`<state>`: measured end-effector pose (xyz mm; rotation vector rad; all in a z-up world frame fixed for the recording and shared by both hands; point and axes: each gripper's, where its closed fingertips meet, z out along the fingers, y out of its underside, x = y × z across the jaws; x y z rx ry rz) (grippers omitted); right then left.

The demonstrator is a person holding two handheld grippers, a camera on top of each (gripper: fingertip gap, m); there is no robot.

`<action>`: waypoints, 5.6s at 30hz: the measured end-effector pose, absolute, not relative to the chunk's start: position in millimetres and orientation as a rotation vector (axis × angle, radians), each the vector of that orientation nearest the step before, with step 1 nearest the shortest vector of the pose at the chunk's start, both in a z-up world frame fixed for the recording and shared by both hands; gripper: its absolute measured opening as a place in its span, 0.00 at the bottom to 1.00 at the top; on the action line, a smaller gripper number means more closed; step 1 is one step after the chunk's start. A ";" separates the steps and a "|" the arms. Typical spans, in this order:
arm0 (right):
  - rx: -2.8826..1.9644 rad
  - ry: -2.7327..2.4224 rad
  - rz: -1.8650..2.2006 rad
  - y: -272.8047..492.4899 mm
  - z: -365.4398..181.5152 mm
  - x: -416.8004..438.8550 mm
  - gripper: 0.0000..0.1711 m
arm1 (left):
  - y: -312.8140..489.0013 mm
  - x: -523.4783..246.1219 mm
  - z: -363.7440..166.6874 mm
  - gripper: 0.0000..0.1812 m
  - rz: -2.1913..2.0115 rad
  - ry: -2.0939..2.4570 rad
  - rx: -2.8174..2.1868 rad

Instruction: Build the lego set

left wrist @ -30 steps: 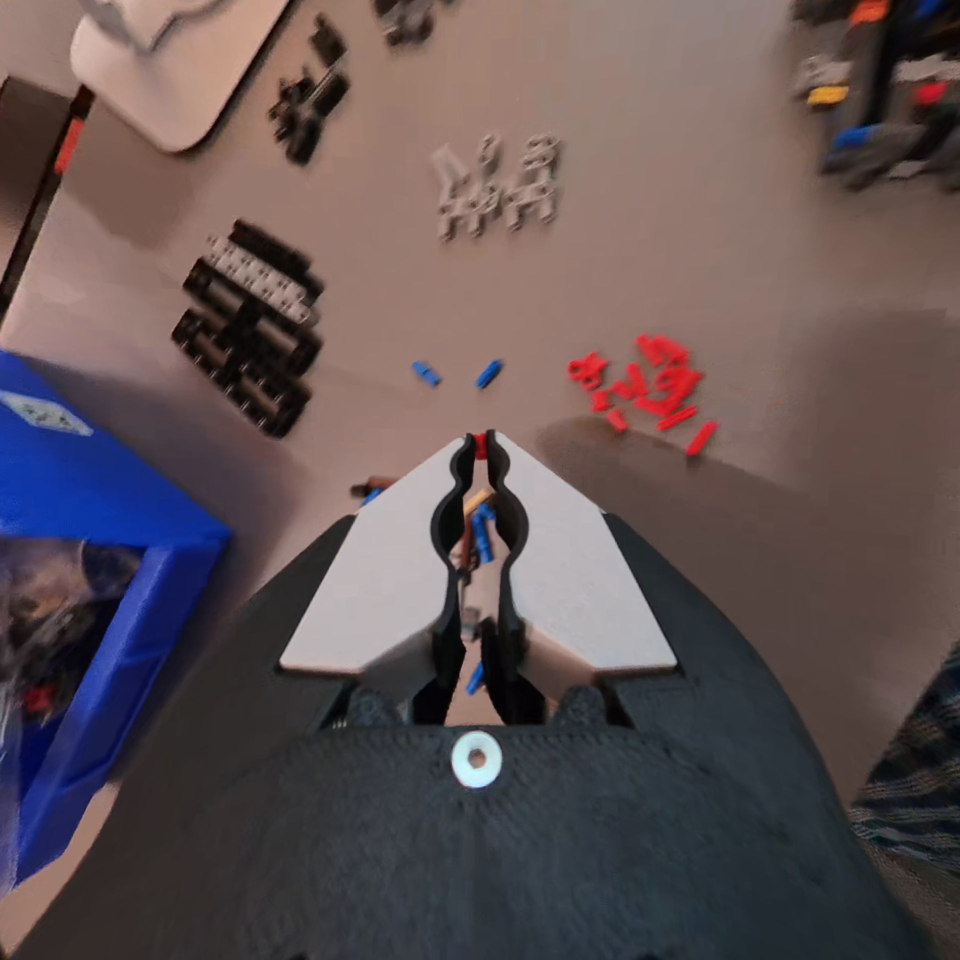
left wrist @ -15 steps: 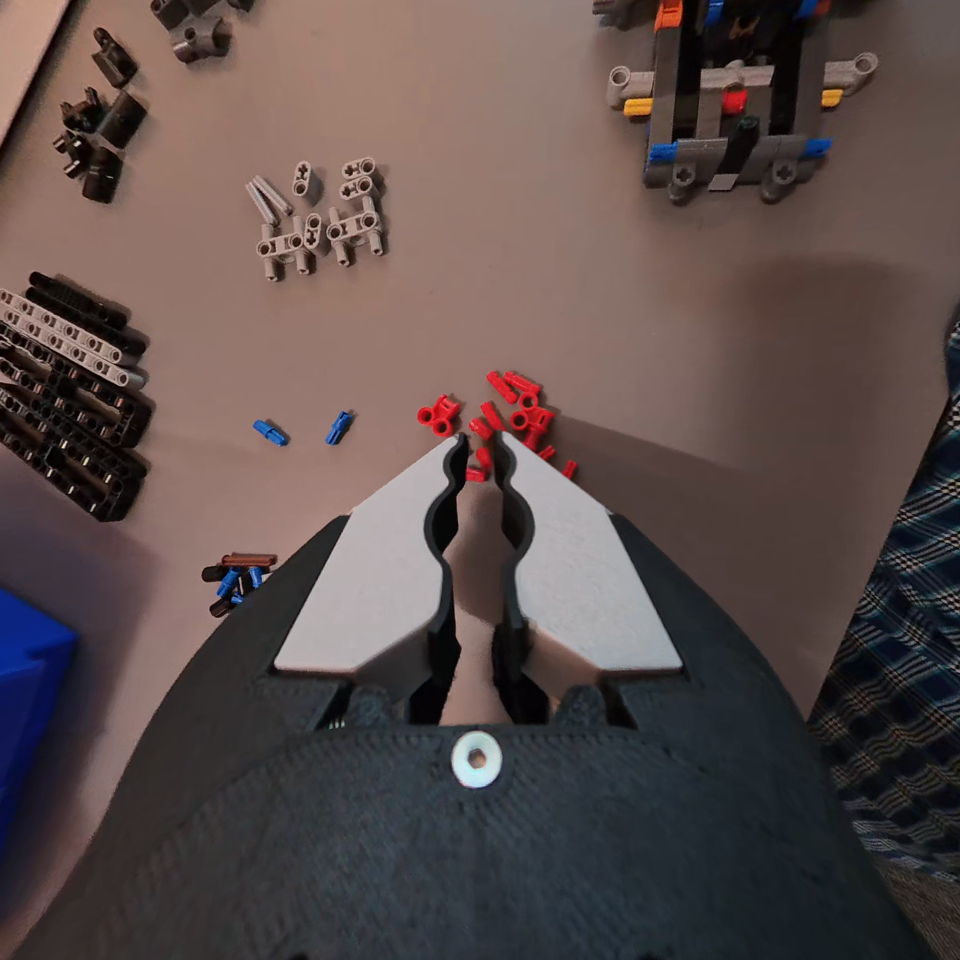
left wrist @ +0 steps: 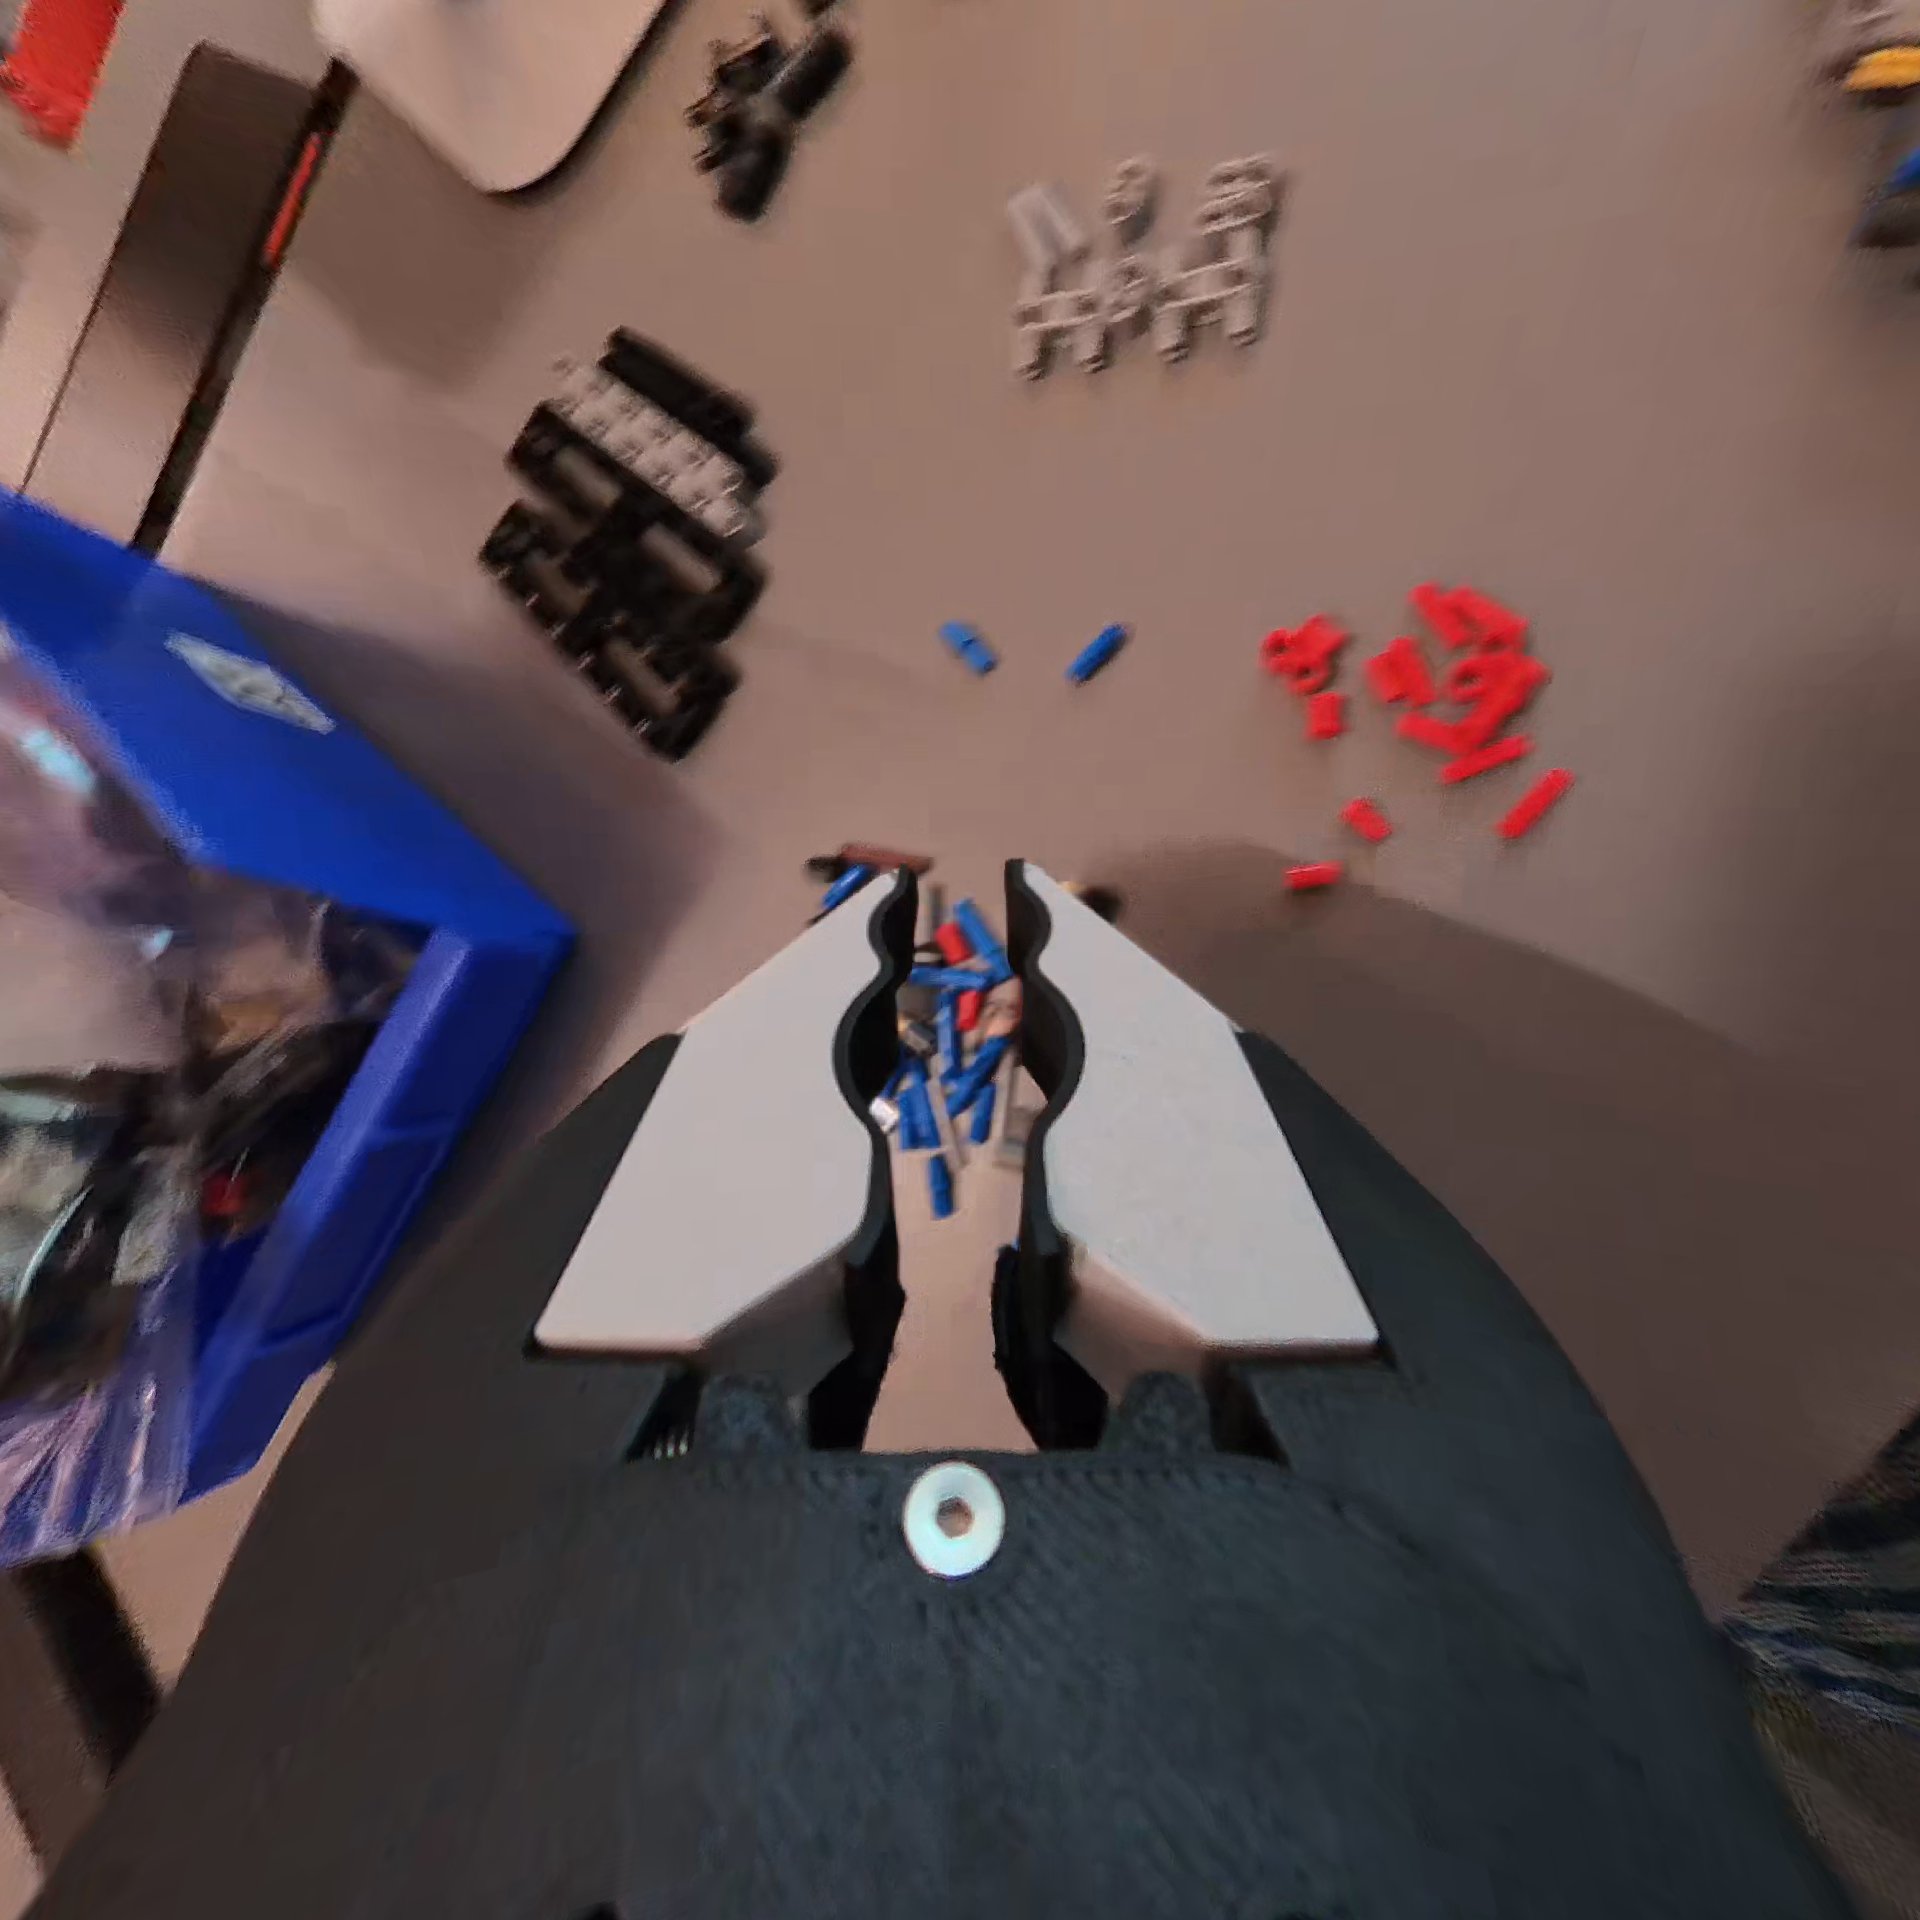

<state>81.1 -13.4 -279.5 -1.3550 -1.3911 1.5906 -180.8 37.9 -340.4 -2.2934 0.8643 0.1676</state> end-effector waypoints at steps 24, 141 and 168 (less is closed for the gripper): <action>-1.365 -1.370 1.601 -13.6 -277.7 82.2 0.08 | 54.1 -223.4 -390.6 0.06 0.150 0.878 -2.466; -1.355 -1.397 1.626 -15.6 -279.0 80.0 0.08 | 41.5 -199.3 -391.4 0.03 0.198 0.885 -2.474; -1.342 -1.405 1.625 -19.5 -276.1 80.5 0.08 | 20.8 -94.7 -382.3 0.03 -0.010 1.162 -2.296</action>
